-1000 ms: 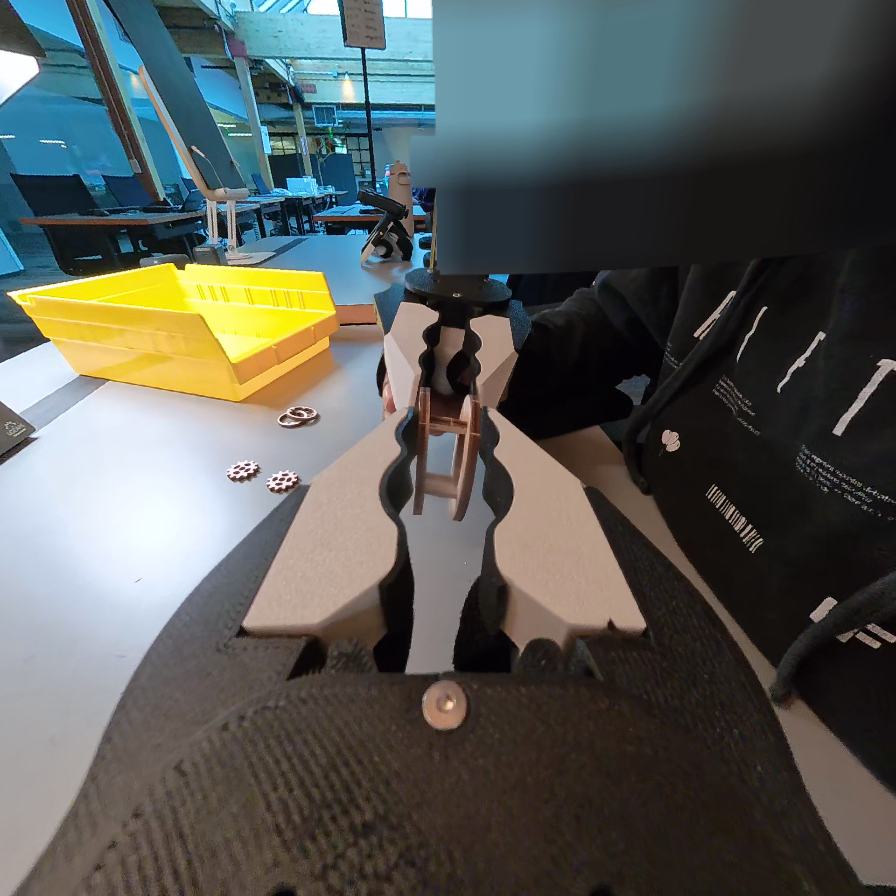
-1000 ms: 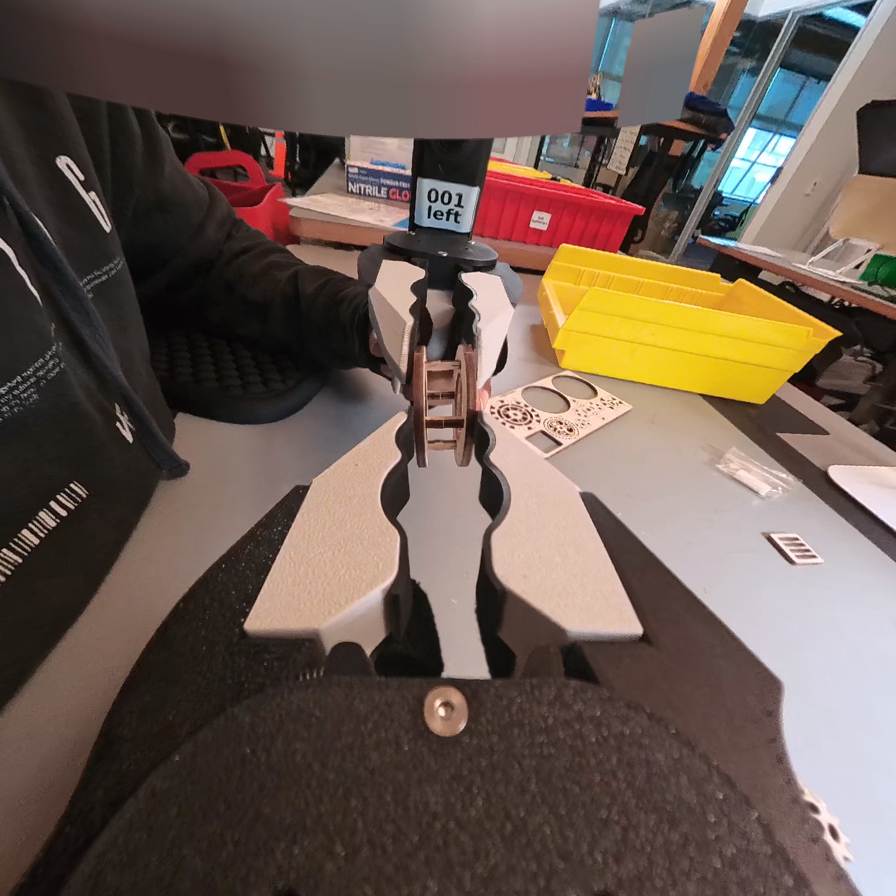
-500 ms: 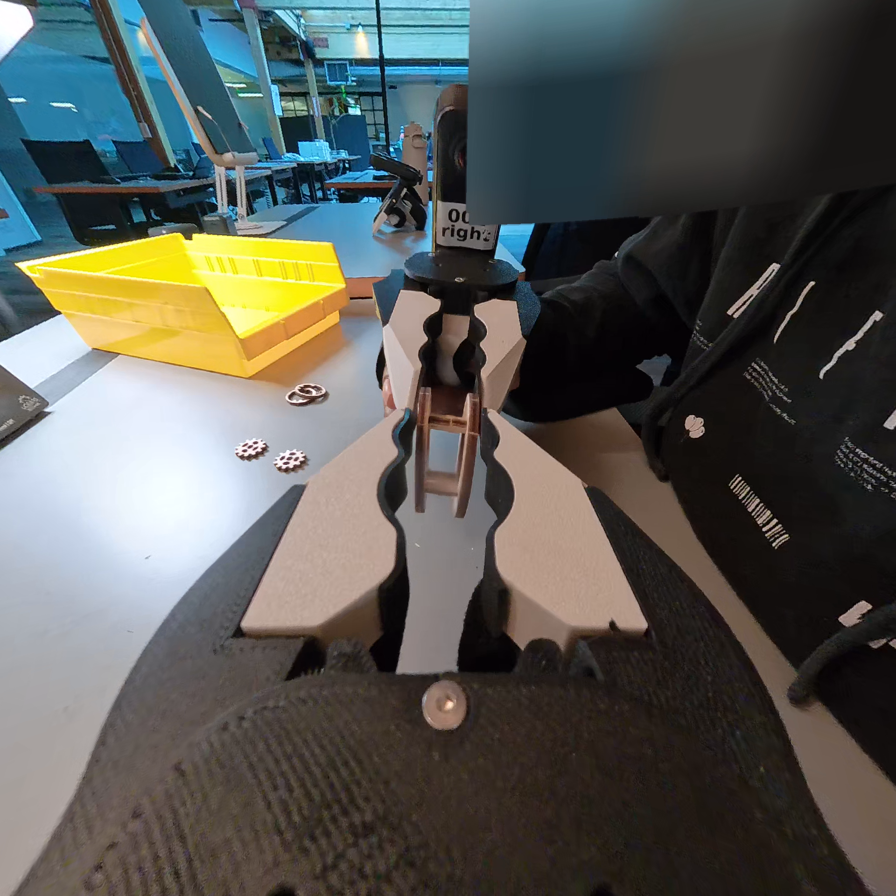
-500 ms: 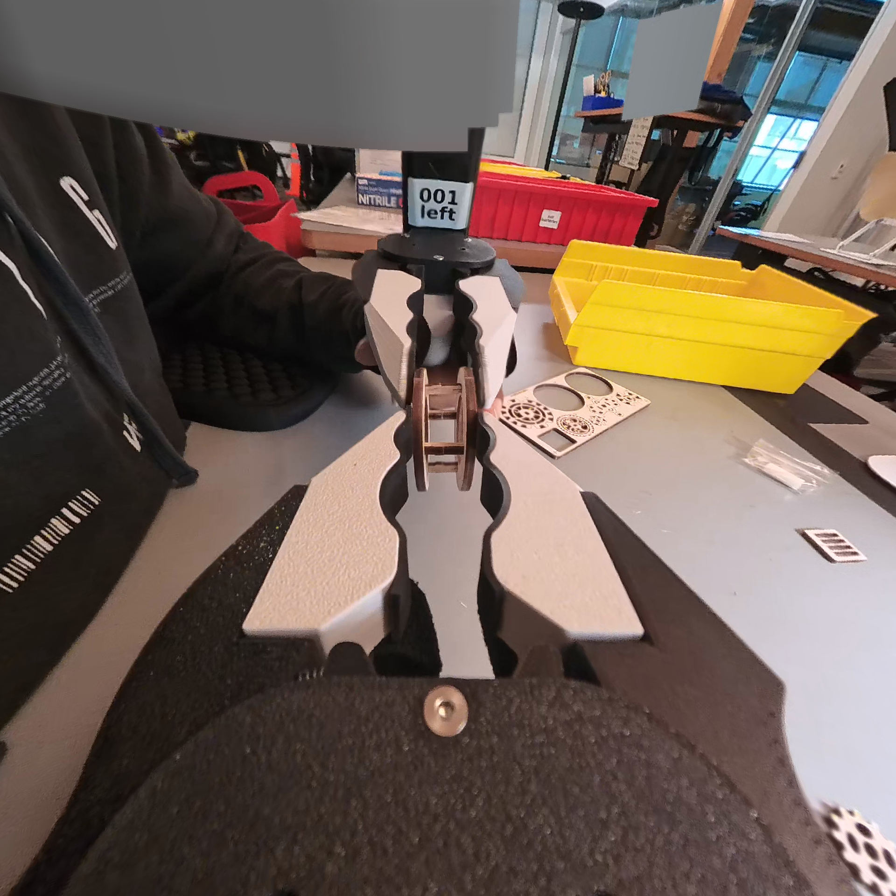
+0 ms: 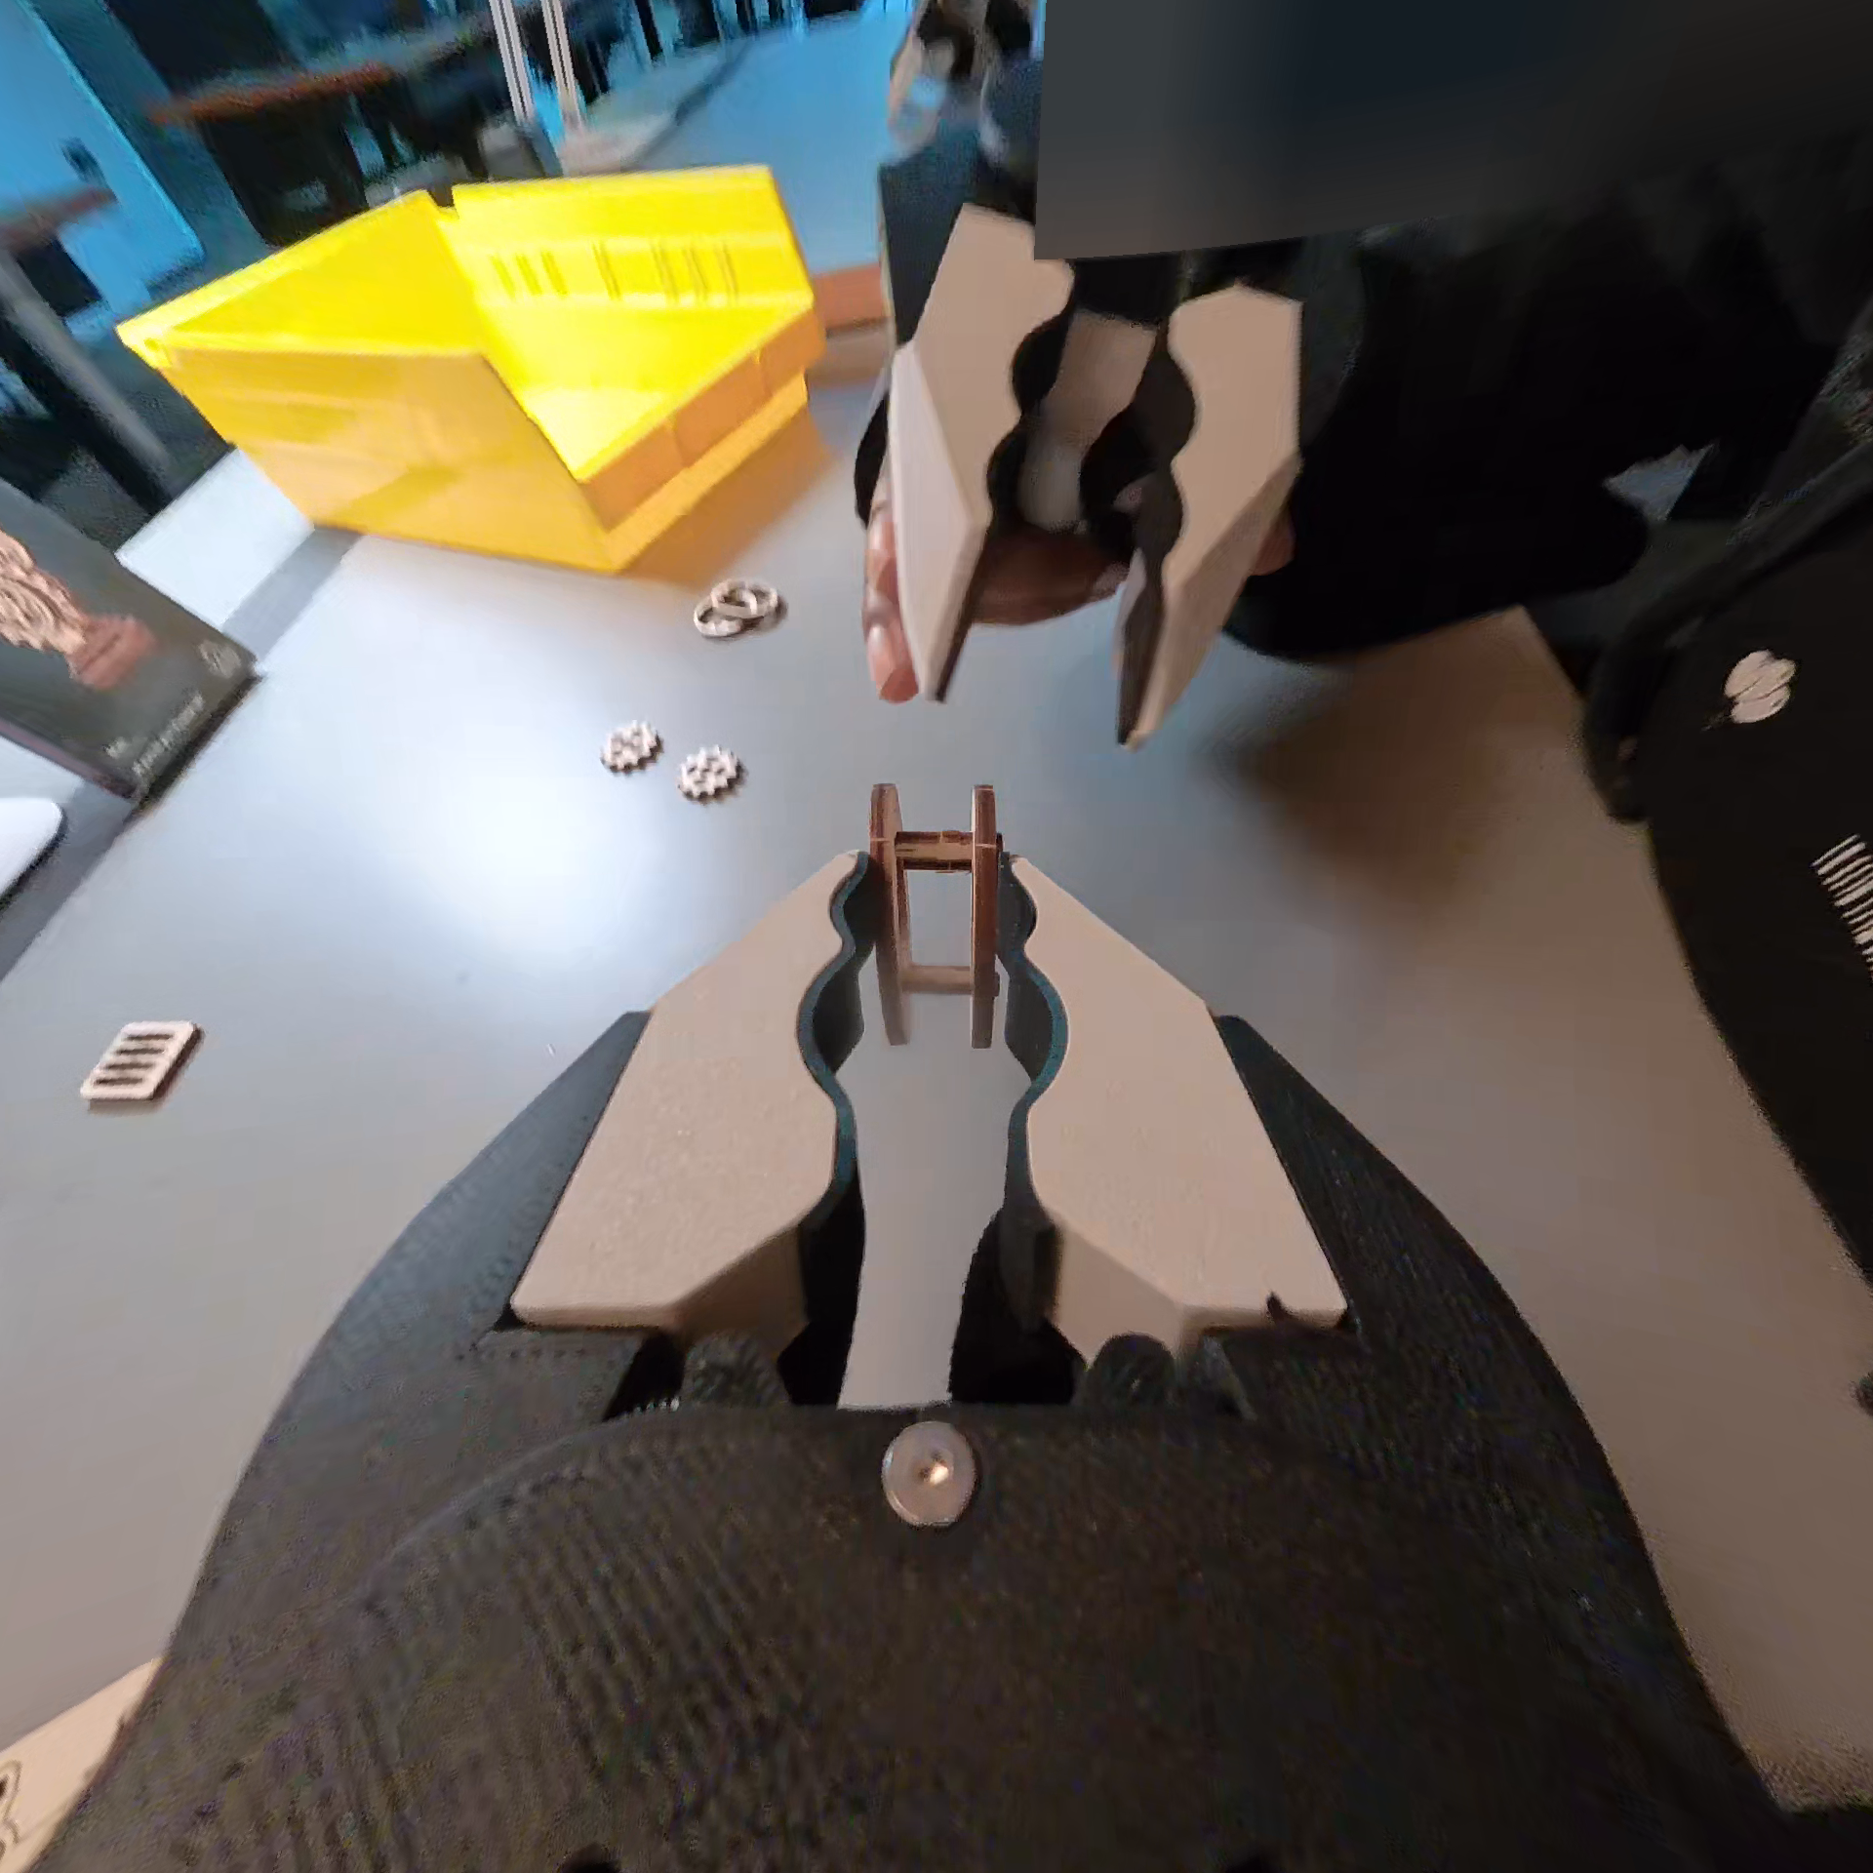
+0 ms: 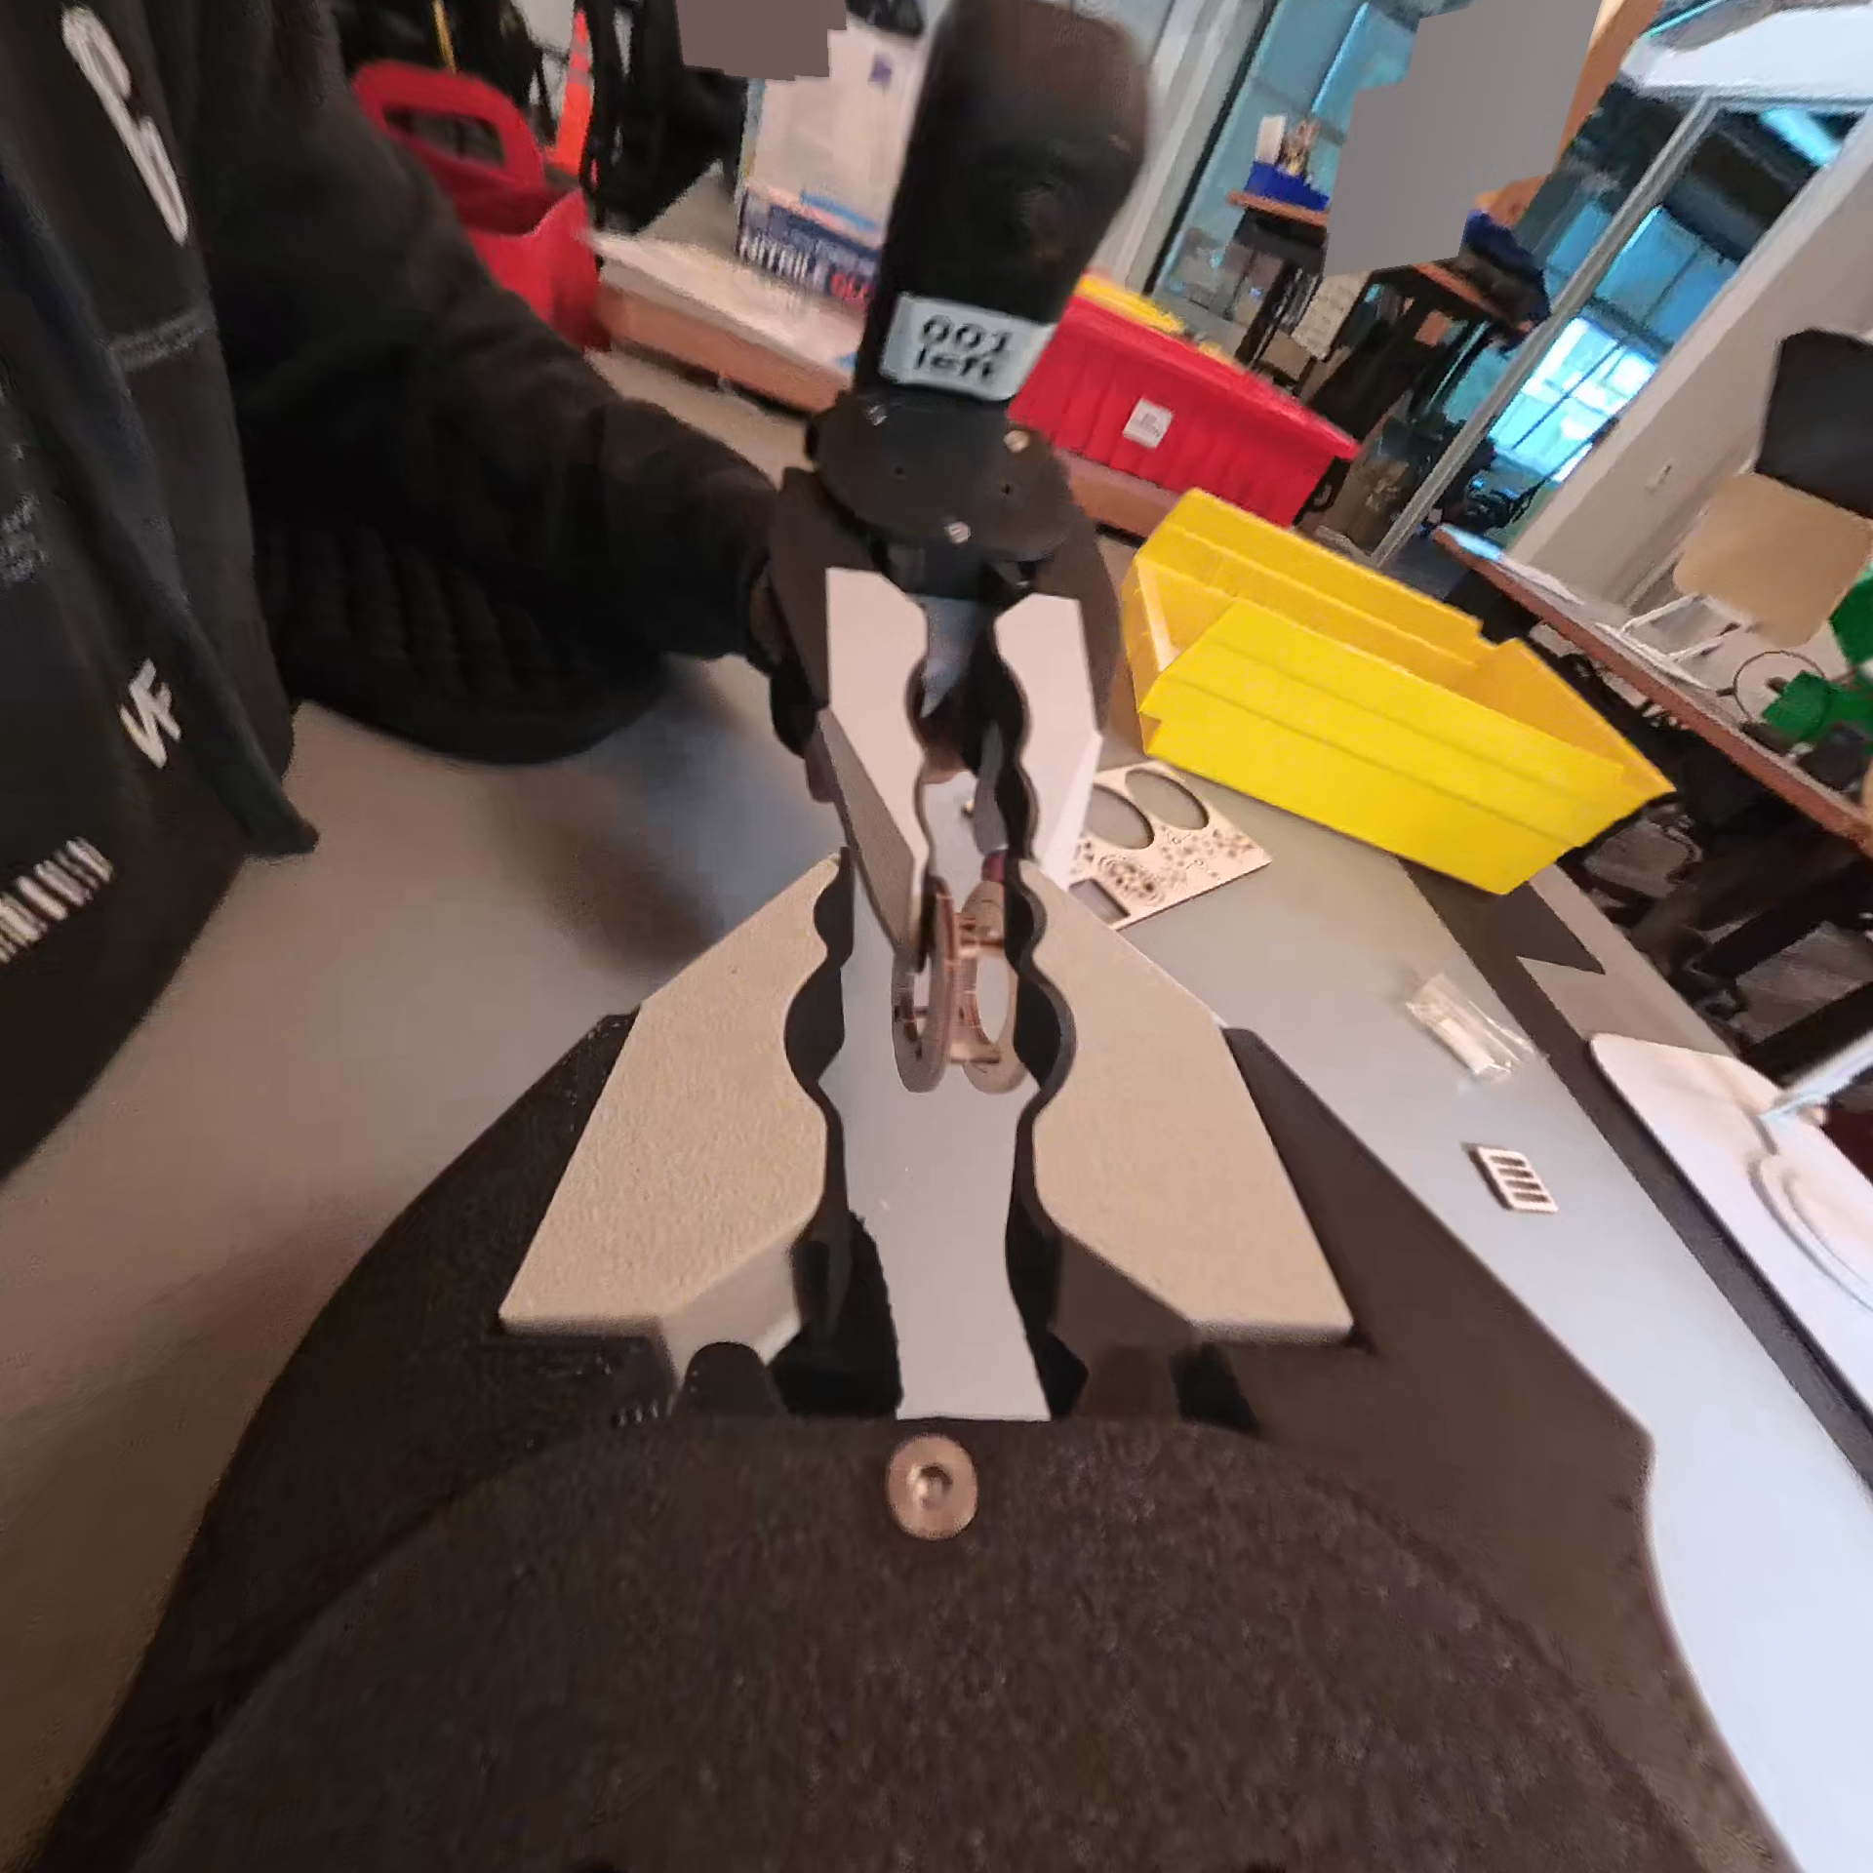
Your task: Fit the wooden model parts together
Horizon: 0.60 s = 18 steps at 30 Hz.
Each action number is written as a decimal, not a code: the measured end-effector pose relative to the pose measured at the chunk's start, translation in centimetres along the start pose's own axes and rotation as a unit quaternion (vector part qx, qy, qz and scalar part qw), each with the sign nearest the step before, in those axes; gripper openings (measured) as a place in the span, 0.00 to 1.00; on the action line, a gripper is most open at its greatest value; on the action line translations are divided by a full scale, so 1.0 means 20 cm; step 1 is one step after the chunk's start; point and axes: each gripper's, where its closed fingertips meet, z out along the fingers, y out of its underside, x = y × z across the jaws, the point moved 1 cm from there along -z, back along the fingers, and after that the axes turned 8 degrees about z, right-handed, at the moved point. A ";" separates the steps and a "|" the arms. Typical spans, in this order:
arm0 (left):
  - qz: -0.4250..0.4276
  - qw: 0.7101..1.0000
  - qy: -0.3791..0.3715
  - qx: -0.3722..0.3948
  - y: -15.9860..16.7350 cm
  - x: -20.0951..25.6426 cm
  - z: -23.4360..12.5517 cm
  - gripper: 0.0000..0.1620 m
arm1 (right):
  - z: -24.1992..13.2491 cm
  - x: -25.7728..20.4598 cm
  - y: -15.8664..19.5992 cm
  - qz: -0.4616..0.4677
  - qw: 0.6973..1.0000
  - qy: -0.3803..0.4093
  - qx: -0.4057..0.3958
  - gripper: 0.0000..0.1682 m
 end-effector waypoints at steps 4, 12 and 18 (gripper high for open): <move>-0.013 0.999 0.012 -0.045 0.07 0.02 0.04 0.13 | 0.08 -0.05 0.13 -0.022 0.998 -0.018 -0.064 0.16; -0.005 0.995 0.021 -0.095 0.14 0.06 0.07 0.13 | 0.12 -0.06 0.27 -0.075 0.986 -0.002 -0.146 0.12; -0.014 0.994 0.033 -0.108 0.17 0.08 0.09 0.13 | 0.12 -0.05 0.31 -0.086 0.981 0.005 -0.176 0.09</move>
